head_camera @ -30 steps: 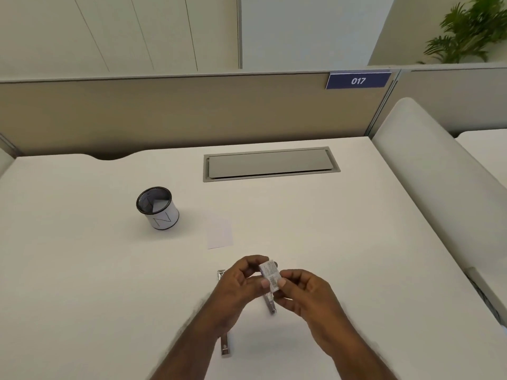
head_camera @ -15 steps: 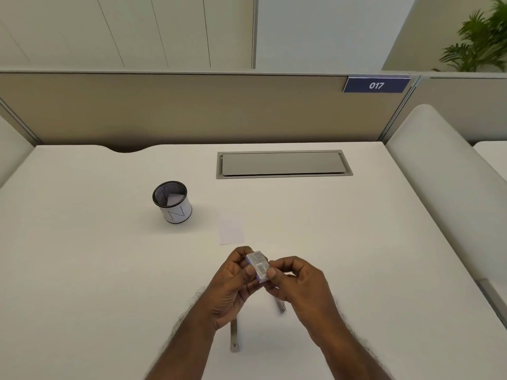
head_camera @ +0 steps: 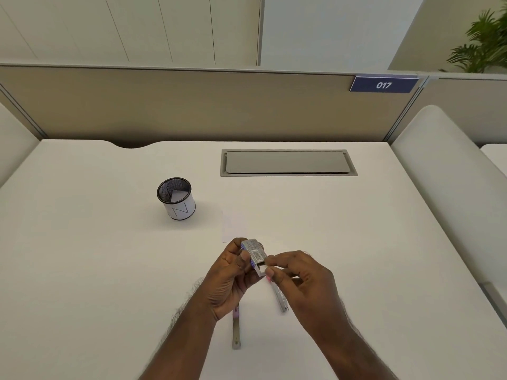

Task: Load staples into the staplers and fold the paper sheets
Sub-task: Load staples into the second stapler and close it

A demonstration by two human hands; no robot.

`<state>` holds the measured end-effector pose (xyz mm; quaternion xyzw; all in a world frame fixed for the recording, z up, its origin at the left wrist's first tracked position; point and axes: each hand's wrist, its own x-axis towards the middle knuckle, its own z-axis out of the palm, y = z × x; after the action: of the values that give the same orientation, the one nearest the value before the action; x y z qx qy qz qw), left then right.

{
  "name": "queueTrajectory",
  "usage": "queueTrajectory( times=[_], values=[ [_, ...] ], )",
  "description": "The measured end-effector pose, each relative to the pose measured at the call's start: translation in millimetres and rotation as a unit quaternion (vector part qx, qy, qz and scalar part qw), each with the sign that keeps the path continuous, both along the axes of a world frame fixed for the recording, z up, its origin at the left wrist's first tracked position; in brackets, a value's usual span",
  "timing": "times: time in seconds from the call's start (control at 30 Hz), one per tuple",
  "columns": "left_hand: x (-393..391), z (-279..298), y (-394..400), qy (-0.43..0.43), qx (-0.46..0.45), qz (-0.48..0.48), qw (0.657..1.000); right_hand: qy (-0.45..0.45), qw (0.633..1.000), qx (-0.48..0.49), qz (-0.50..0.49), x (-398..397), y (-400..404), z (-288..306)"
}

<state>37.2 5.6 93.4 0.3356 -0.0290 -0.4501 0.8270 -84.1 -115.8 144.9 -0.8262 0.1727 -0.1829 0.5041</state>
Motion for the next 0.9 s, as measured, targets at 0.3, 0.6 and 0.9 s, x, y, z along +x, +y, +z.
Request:
queueTrajectory(
  times=[0.3,0.6,0.9],
  values=[
    [0.9,4.1,1.5,0.010,-0.021,0.005,1.000,-0.003,0.996,-0.084,0.011,-3.5,2.3,7.6],
    [-2.5,4.3,2.1,0.006,-0.039,-0.001,0.999,0.047,0.993,-0.108,-0.007,-3.4,3.5,18.2],
    [-2.2,4.9,6.0,-0.014,-0.006,-0.002,1.000,0.124,0.964,-0.228,0.061,-4.0,3.9,29.1]
  ],
)
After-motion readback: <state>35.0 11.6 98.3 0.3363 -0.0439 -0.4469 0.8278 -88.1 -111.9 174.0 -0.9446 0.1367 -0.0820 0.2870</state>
